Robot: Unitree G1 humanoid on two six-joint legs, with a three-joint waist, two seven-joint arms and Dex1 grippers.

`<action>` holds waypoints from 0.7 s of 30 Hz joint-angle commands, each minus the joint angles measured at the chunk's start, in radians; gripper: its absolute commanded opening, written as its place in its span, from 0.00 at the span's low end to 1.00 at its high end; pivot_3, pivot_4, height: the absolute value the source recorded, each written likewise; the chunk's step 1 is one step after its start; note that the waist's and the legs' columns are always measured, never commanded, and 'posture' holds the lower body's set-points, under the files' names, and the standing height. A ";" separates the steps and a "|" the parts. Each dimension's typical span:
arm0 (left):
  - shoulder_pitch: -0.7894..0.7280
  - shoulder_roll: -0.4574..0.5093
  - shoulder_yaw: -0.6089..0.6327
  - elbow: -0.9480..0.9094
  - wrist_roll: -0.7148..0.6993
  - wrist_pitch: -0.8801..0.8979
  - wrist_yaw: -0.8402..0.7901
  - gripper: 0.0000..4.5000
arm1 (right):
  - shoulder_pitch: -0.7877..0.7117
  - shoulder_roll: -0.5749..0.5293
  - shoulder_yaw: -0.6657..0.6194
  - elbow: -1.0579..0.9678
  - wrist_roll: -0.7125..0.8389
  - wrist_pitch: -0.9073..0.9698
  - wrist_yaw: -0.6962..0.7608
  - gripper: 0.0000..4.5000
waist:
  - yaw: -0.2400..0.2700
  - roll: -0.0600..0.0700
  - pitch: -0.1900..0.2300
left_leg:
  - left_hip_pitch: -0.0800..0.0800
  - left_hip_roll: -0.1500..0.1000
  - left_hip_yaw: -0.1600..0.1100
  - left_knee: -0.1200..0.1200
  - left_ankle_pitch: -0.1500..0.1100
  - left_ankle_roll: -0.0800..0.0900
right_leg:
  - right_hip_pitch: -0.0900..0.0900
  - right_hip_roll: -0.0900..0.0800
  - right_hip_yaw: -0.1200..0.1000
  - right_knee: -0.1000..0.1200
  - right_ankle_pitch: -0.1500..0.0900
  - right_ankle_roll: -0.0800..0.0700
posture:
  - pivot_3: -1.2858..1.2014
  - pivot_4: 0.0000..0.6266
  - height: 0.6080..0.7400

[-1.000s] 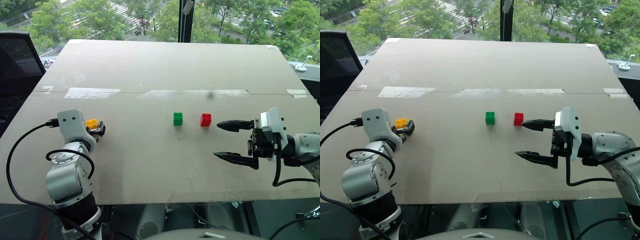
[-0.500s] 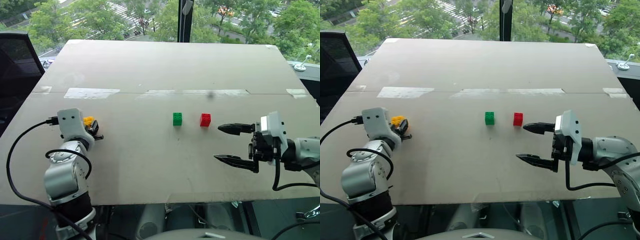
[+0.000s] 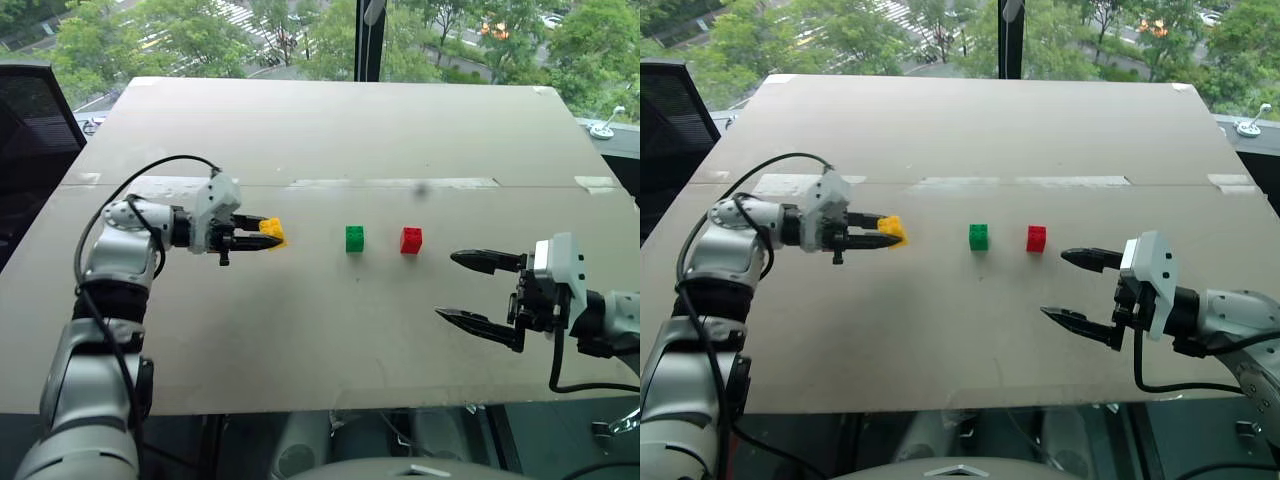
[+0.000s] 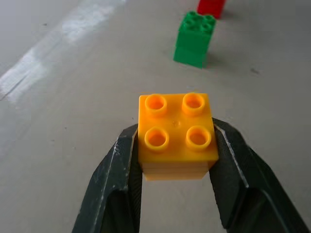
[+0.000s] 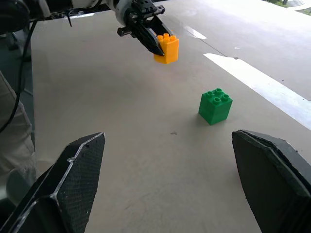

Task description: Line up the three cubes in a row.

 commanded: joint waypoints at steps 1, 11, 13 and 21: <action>-0.163 -0.033 -0.068 0.248 0.095 -0.213 -0.083 0.29 | 0.004 -0.004 -0.029 -0.063 0.007 -0.007 -0.033 0.96 | 0.001 0.000 0.000 | -0.002 0.000 -0.001 0.001 0.000 0.000 | 0.000 0.004 -0.002 0.000 0.000 0.001 | 0.52 0.24 1.00; -0.283 -0.134 -0.107 0.457 0.161 -0.385 -0.090 0.29 | 0.024 0.005 -0.031 -0.103 0.030 0.030 -0.121 0.96 | -0.006 -0.001 0.000 | -0.002 0.000 0.001 0.004 -0.003 0.005 | 0.000 0.005 -0.001 -0.001 0.004 0.007 | 0.52 0.24 1.00; -0.290 -0.148 -0.106 0.471 0.170 -0.395 -0.083 0.29 | 0.024 0.001 -0.036 -0.105 0.036 0.033 -0.126 0.96 | -0.005 -0.001 0.000 | -0.002 0.000 0.001 0.005 -0.003 0.005 | 0.001 0.005 -0.001 -0.001 0.004 0.007 | 0.52 0.24 1.00; -0.311 -0.170 -0.106 0.521 0.219 -0.421 -0.009 0.29 | 0.062 -0.015 -0.072 -0.138 0.053 0.039 -0.141 0.96 | -0.005 -0.001 0.000 | -0.002 0.000 0.000 0.008 -0.003 0.005 | 0.002 0.005 -0.001 0.000 0.005 0.009 | 0.52 0.24 1.00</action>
